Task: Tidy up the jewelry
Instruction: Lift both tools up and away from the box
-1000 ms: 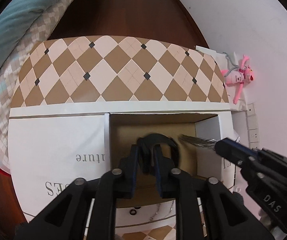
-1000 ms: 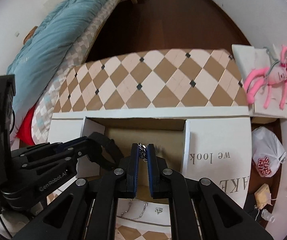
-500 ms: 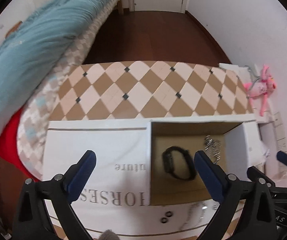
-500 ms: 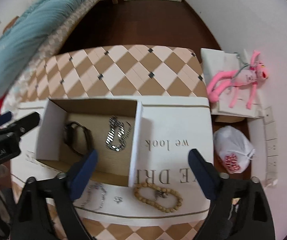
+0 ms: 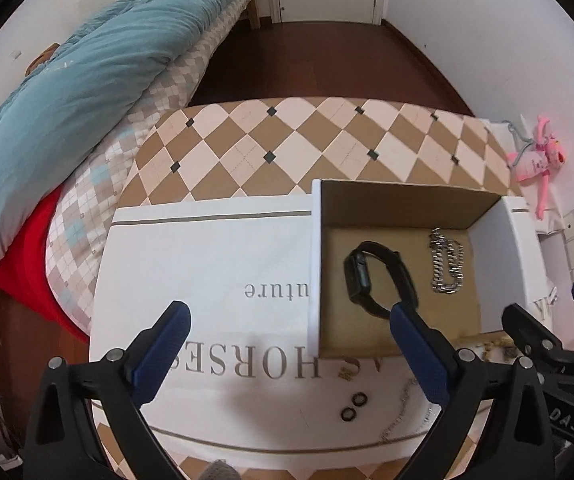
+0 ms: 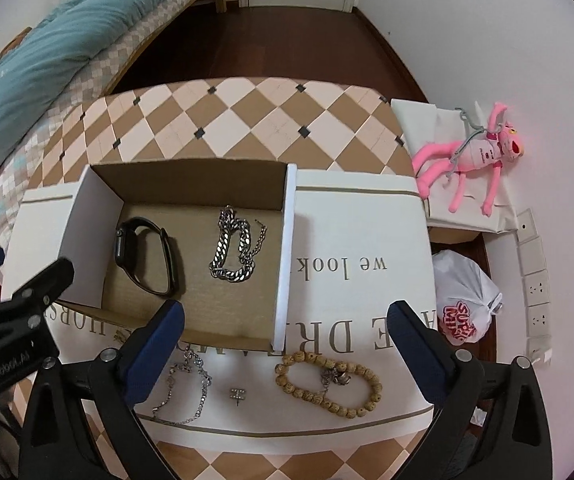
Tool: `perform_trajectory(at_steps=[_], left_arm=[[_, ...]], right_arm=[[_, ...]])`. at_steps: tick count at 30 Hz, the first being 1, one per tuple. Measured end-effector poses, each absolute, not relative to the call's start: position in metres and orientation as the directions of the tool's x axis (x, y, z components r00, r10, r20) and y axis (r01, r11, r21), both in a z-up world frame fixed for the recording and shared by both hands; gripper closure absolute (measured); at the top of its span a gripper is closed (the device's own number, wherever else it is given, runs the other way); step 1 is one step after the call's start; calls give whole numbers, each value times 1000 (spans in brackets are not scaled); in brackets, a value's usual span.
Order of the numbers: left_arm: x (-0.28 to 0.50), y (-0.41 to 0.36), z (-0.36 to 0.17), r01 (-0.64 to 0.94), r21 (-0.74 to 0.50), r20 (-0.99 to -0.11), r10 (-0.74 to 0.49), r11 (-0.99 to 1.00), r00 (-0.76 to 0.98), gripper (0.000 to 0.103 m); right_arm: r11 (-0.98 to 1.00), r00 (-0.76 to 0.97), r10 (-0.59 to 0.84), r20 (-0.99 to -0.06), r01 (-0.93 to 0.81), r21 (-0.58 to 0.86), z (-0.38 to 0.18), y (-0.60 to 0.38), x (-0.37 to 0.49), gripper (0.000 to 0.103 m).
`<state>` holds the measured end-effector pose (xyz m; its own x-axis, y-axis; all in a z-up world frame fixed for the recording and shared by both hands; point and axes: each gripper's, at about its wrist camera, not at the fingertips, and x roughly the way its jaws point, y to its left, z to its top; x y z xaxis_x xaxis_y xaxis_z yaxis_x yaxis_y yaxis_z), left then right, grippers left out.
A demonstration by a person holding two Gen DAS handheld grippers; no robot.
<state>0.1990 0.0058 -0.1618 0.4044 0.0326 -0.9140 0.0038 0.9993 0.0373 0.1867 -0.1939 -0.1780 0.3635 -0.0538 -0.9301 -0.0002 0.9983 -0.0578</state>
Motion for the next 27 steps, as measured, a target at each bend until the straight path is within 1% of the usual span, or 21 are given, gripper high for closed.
perform_trajectory(at_steps=[12,23,27], left_arm=[[158,7,-98,-3,20,-853,19,1000,521,1],[123,6,-64,7,6,-816,1,1000,578,1],[111,5,-54,-3,27,-810,24,1000,586,1]], right_arm=[[998,508,-65,-859,40,-52,-113,-203,144,1],[997,601,-72,-796,53,-50,-63,-205,104,1],[998,620,-57,-782,53,-31,-51,-207,93,1]])
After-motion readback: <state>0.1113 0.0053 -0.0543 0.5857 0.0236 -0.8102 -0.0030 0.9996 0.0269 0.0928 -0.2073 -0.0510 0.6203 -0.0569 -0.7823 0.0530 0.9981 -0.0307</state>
